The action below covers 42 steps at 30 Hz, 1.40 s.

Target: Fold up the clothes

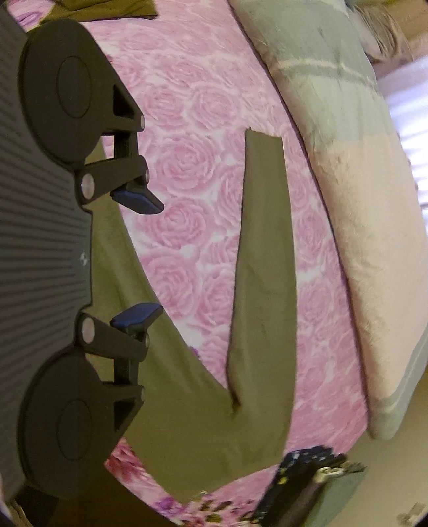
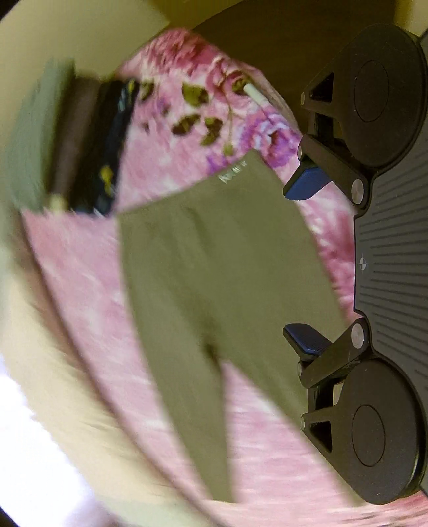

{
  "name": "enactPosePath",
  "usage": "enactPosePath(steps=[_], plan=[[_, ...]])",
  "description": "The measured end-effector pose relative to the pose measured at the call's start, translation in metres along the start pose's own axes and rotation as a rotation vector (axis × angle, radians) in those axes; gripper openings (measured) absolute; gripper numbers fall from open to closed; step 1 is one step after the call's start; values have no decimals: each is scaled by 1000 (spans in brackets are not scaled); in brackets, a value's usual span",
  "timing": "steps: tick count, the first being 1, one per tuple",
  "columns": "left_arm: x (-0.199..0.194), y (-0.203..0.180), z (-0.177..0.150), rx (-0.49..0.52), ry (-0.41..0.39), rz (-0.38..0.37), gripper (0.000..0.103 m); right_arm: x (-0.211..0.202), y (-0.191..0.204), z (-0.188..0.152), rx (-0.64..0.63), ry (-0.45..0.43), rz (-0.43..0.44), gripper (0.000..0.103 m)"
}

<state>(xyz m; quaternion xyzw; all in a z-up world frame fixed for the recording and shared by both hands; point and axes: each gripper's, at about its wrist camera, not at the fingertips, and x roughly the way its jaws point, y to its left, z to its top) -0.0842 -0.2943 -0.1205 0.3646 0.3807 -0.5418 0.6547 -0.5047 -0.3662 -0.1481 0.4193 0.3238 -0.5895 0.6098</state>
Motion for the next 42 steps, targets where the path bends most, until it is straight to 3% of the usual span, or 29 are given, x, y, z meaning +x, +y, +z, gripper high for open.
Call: enactPosePath(steps=[2,5,12,21,29,36,42], plan=[[6,1,2,15,1,-28,56,-11,-4,-3,51,-86,16,85],[19,0,10,42,2,-59,56,-16,-7,0,41,-147,3,85],[57,-19,31,121,0,-112,56,14,-16,17,-4,-71,-4,85],[150,-42,63,209,-1,-163,55,135,-14,52,-218,84,-24,85],[242,-67,127,349,-65,-240,53,244,7,126,-454,55,74,85],[302,-66,193,495,-87,-277,51,309,30,196,-702,15,178,84],[343,-48,230,639,-27,-316,51,342,28,237,-847,111,309,82]])
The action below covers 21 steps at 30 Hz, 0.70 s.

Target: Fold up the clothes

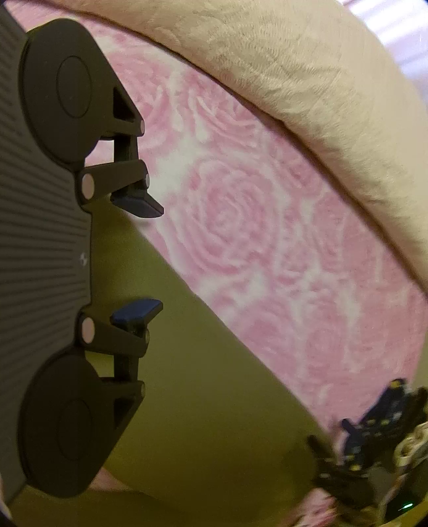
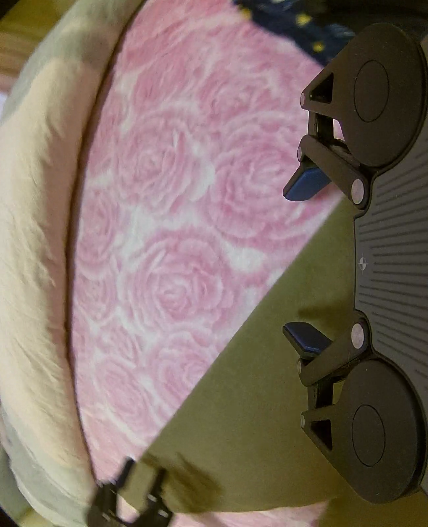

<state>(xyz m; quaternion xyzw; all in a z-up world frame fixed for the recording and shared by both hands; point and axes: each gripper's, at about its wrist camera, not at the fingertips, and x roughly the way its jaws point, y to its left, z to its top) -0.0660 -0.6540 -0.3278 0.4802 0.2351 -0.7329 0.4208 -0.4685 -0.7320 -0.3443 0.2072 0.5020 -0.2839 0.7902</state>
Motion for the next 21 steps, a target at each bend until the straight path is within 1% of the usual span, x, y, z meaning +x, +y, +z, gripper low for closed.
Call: enactPosePath(steps=[1,2,3,5,7,8,9,10,11,12,14,16,19,21], plan=[[3,5,-1,13,12,-12,51,3,-5,1,-15,16,27,67],[6,11,-2,23,24,-26,51,6,-11,2,-25,35,50,60],[9,17,-2,24,38,-47,51,8,-15,2,-33,51,63,56],[18,23,-4,30,71,-87,49,13,-22,0,-52,68,84,56],[26,24,-6,56,105,-121,40,17,-24,-1,-69,80,106,56],[27,23,-7,74,102,-129,35,17,-23,-1,-77,81,106,55],[28,21,-9,92,99,-137,25,17,-22,-1,-79,80,112,38],[28,20,-10,107,95,-144,17,16,-21,0,-75,80,126,19],[26,19,-9,106,87,-144,2,15,-20,0,-74,83,133,10],[24,17,-10,112,80,-134,2,13,-18,-1,-75,88,134,6],[14,8,-13,144,60,-98,2,6,-9,-4,-112,84,97,0],[-1,1,-16,137,28,-66,1,-7,4,-9,-134,56,42,0],[-37,-12,-26,89,-38,-28,1,-39,27,-20,-141,-16,-37,0],[-69,-32,-44,33,-75,-18,1,-65,49,-32,-152,-64,-101,0]])
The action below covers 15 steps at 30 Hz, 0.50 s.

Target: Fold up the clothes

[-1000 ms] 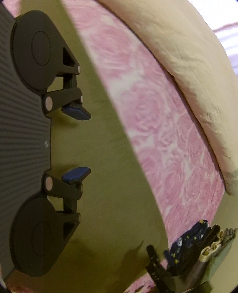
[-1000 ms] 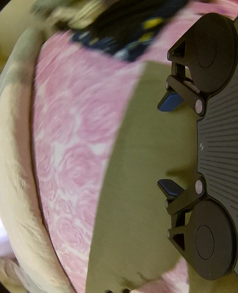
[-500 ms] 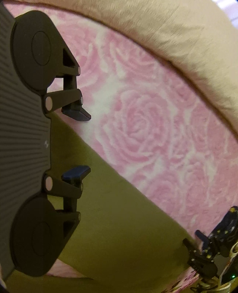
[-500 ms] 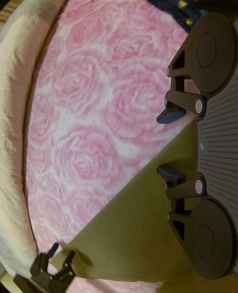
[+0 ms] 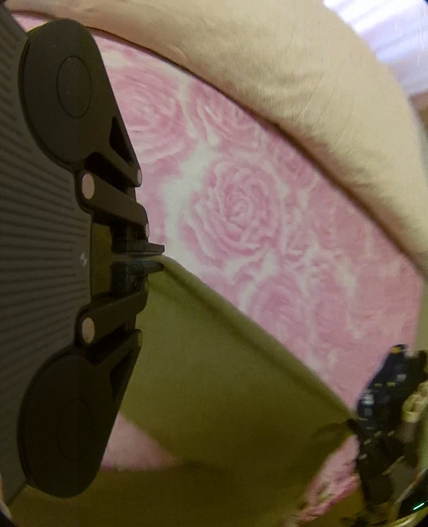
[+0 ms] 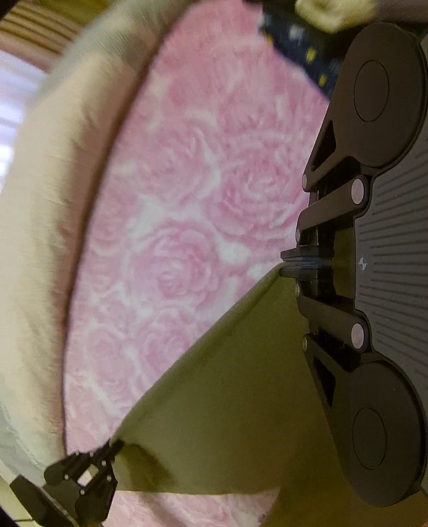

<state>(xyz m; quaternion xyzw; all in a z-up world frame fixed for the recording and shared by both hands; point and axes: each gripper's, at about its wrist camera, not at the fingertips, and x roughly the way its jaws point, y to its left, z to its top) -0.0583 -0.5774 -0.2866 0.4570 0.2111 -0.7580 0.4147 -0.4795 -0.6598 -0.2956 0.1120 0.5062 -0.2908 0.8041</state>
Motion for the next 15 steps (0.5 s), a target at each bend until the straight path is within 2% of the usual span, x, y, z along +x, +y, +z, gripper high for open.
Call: enactPosePath(steps=[5,7,11,14,15], plan=[[-79,-53,-36,-136,-91,30,1,-73,72,-32,-33,-54,-120,0],[-98,-77,-58,-189,-92,26,1,-94,99,-50,-20,-40,-146,0],[-107,-128,-103,-335,-29,15,1,-114,155,-93,5,54,-173,0],[-91,-161,-133,-442,55,15,3,-105,190,-124,44,152,-181,1],[-88,-164,-138,-468,77,8,7,-98,197,-134,75,195,-175,1]])
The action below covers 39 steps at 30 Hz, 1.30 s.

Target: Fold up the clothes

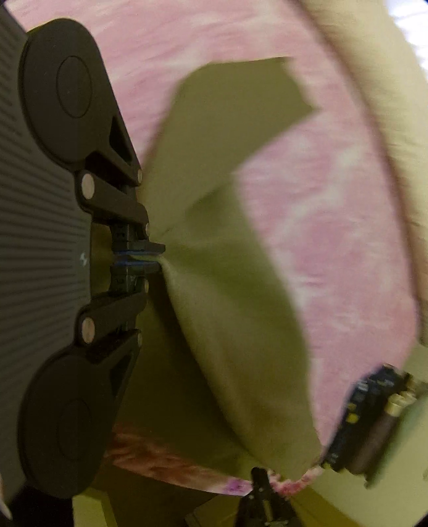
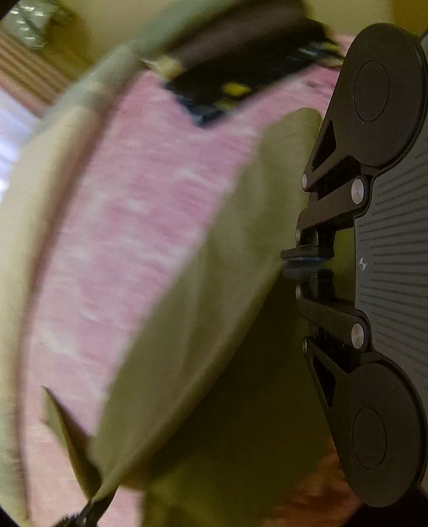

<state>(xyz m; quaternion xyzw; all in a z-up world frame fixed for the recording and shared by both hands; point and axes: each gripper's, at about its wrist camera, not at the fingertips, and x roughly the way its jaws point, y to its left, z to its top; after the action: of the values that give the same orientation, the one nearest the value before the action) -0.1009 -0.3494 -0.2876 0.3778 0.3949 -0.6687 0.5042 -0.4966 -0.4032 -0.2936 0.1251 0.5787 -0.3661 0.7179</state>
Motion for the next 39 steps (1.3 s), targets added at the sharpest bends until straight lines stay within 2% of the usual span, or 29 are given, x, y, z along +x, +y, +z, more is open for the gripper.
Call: enactPosePath(steps=[2,4,5,6,7,12,15,17,21,23,28,29,30,31,34,39], plan=[[6,-3,-11,-52,45,-5,8,16,10,-15,75,77,3,1],[12,-5,-22,-106,86,-10,10,23,6,-25,230,97,42,3],[8,-1,-22,-143,84,-18,14,23,0,-30,336,86,68,15],[4,2,-23,-182,81,-25,20,20,-9,-34,458,64,95,52],[1,5,-22,-227,75,-26,22,16,-19,-39,580,28,119,73],[-3,28,-18,-503,6,-18,27,8,-71,-73,1170,-157,267,72],[7,40,-19,-684,-6,-9,27,18,-99,-97,1451,-219,319,60],[11,40,-23,-738,-16,-1,27,24,-113,-111,1587,-249,326,59],[18,42,-33,-845,-37,14,27,34,-134,-121,1652,-277,322,58],[22,43,-37,-895,-47,22,27,41,-143,-122,1656,-280,329,47],[27,44,-38,-931,-86,36,24,54,-148,-131,1657,-248,348,46],[27,44,-38,-930,-92,39,12,52,-146,-135,1647,-250,345,39],[26,44,-39,-928,-98,44,2,52,-146,-136,1634,-253,338,16],[25,43,-39,-918,-103,57,2,51,-146,-137,1621,-255,332,12],[7,34,-39,-858,-153,104,1,41,-149,-137,1582,-285,316,8],[-35,8,-45,-730,-247,178,1,9,-161,-133,1466,-336,301,7]])
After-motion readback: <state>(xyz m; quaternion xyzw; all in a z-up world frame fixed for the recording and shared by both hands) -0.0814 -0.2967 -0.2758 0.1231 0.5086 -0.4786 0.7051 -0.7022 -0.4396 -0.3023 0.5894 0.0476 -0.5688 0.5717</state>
